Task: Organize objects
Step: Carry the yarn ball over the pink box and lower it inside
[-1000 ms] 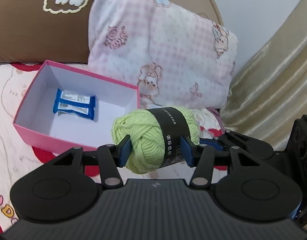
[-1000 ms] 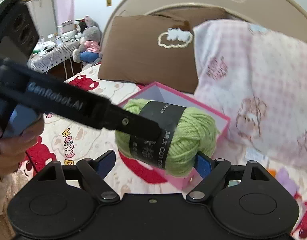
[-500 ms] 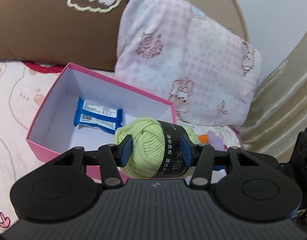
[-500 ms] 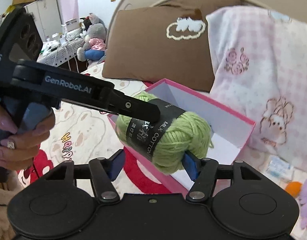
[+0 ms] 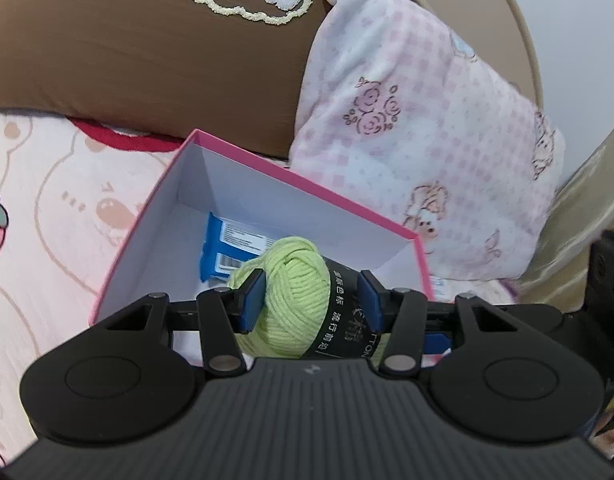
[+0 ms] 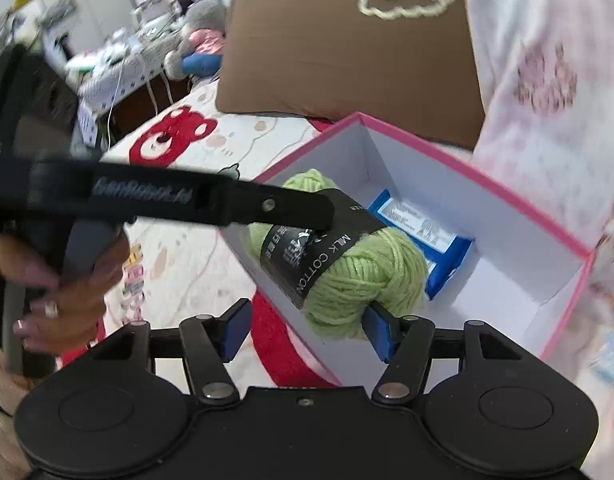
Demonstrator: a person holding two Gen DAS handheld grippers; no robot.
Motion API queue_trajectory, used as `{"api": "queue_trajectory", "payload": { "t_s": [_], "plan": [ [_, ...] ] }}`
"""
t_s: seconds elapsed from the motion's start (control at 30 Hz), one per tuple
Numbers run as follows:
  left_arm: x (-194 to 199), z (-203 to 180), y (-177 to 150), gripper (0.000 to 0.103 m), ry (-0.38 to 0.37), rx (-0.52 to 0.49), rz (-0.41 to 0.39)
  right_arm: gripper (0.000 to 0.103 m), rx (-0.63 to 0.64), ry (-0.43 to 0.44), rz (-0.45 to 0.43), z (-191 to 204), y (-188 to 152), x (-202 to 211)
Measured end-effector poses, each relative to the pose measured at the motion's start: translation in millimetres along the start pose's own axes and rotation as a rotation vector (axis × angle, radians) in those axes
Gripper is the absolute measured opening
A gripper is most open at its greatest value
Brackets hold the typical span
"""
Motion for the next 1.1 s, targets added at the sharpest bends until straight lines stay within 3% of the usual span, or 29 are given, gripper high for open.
{"api": "queue_trajectory", "payload": {
  "t_s": [0.13,0.23,0.43,0.67,0.97,1.1],
  "plan": [
    [-11,11,-1,0.048,0.005,-0.005,0.032,0.066,-0.111,0.035,0.049,-16,2,-20],
    [-20,13,-9,0.047,0.050,-0.041,0.099,0.066,-0.194,0.072,0.084,-31,1,-33],
    [-32,13,-12,0.047,0.034,-0.057,0.111,0.061,-0.296,0.097,0.099,-48,-11,-49],
    [-45,20,-20,0.047,0.103,-0.044,0.140,0.052,-0.229,0.039,0.119,-40,-13,-55],
    [-57,8,-30,0.048,0.235,-0.060,0.169,0.051,-0.250,0.014,0.118,-40,-26,-56],
    [-56,9,-30,0.047,0.248,-0.067,0.171,0.051,-0.254,-0.003,0.103,-41,-24,-54]
  ]
}}
Point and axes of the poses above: each gripper's, at about its wrist camera, not at the fingertips, and x roughly against the way its jaws point, z to its left, y to its top, the point moved 4 cm from there along -x, roughly the way its jaws point, and after that the axes turned 13 degrees about -y, right-handed, at the moved point
